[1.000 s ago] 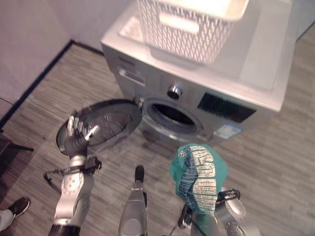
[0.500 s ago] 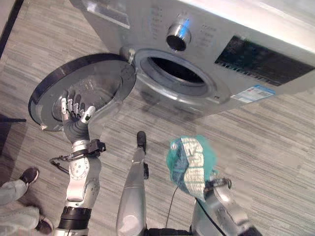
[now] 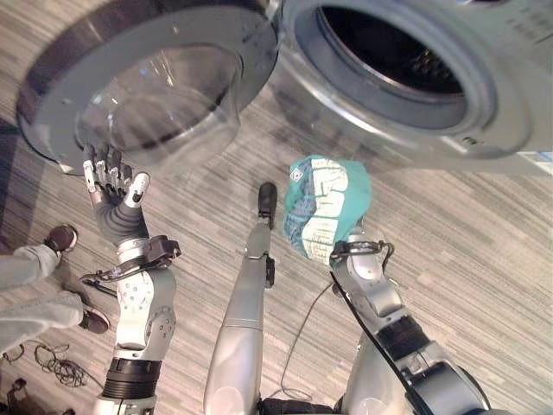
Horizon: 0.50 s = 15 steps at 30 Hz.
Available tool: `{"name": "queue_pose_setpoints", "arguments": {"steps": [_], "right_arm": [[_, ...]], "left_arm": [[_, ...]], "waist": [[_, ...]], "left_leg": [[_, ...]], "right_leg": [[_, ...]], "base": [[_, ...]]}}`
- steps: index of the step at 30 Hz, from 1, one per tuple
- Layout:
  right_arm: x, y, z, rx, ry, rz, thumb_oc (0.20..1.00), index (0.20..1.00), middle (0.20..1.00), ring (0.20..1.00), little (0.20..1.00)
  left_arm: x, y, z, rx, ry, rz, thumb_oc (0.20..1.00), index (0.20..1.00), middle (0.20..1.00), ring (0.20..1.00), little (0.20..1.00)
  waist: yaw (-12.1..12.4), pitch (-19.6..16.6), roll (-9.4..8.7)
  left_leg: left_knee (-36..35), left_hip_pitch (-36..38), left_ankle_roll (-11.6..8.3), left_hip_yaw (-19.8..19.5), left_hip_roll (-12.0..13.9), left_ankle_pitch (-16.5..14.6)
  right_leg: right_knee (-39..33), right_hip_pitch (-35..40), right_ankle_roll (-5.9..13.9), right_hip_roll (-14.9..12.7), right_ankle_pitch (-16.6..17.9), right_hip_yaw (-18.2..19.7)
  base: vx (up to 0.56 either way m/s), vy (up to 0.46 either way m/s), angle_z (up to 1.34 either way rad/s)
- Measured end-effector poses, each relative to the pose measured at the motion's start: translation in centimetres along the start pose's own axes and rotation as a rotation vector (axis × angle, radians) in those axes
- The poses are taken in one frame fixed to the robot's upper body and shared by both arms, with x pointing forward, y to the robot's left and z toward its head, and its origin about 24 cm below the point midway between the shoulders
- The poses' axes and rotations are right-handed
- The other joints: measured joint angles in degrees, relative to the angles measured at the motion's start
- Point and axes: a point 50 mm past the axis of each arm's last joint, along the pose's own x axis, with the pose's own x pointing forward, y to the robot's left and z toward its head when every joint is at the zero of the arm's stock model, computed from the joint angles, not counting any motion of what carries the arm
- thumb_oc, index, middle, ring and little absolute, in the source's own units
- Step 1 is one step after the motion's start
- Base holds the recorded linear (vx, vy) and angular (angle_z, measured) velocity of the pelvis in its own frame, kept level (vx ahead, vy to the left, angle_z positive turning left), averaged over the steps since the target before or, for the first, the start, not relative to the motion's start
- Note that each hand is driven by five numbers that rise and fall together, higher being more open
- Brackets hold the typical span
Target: Grab the laundry basket,head to the washer,open it,put in the laundry and shut it.
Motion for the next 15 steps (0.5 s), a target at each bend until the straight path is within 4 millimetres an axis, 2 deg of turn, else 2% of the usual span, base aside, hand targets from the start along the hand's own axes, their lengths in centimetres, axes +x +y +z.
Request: {"name": "queue_pose_setpoints", "arguments": {"steps": [4, 5, 8, 10, 12, 15], "right_arm": [[1.1, -1.4, 1.2, -0.029, -0.057, -0.096, 0.2, 0.2, 0.2, 0.2, 0.2], [2.0, -1.7, 2.1, -0.033, -0.095, -0.14, 0.2, 0.2, 0.2, 0.2, 0.2], [4.3, -2.6, 6.0, -0.027, -0.254, -0.245, 0.2, 0.2, 0.2, 0.2, 0.2], [5.6, -3.3, 8.6, -0.022, -0.354, -0.318, 0.2, 0.2, 0.2, 0.2, 0.2], [6.6, -3.9, 11.8, -0.019, -0.472, -0.366, 0.2, 0.2, 0.2, 0.2, 0.2], [7.2, -4.2, 14.2, -0.023, -0.556, -0.404, 0.2, 0.2, 0.2, 0.2, 0.2]], "left_arm": [[-0.1, 0.0, 0.1, -0.005, -0.001, 0.0, 1.0, 1.0, 1.0, 1.0, 1.0], [-0.2, -0.1, 0.1, -0.008, -0.004, -0.007, 1.0, 1.0, 1.0, 1.0, 1.0], [-0.2, -0.3, 0.3, -0.015, -0.014, -0.023, 1.0, 1.0, 1.0, 1.0, 1.0], [-0.2, -0.5, 0.4, -0.021, -0.016, -0.04, 1.0, 1.0, 1.0, 1.0, 1.0], [-0.2, -0.7, 0.5, -0.028, -0.025, -0.06, 1.0, 1.0, 1.0, 1.0, 1.0], [-0.1, -1.0, 1.1, -0.028, -0.044, -0.092, 1.0, 1.0, 1.0, 1.0, 1.0]], "waist": [[0.2, 0.0, 0.18], [0.3, 0.0, 0.28], [1.4, -0.1, 0.6], [1.8, -0.2, 1.41], [3.5, -0.2, 2.23], [4.8, -0.3, 3.18]], "left_leg": [[1.9, -3.4, 0.49, -0.1, -1.1, -0.2], [1.8, -3.8, 0.49, 0.0, -1.6, -0.2], [2.7, -5.6, 0.79, 0.1, -2.5, -0.4], [4.0, -7.2, 0.75, -0.2, -3.5, -1.3], [4.7, -8.6, 1.12, -0.1, -4.5, -1.5], [5.8, -9.9, 1.61, 0.0, -5.4, -2.2]], "right_leg": [[1.7, -3.0, 0.27, -1.4, -0.7, 0.1], [2.7, -3.7, -0.01, -2.2, -1.1, 0.3], [3.7, -5.4, -0.31, -3.2, -1.7, 0.6], [4.9, -6.2, -0.2, -4.5, -2.6, 0.4], [5.6, -7.3, -0.73, -5.5, -3.0, 0.5], [5.8, -7.8, -0.69, -6.5, -3.4, 0.4]], "base": [[0.09, 0.001, 0.13], [0.1, -0.001, 0.17], [0.12, -0.008, 0.14], [0.11, -0.004, 0.25], [0.14, 0.01, 0.21], [0.1, 0.004, 0.14]]}}
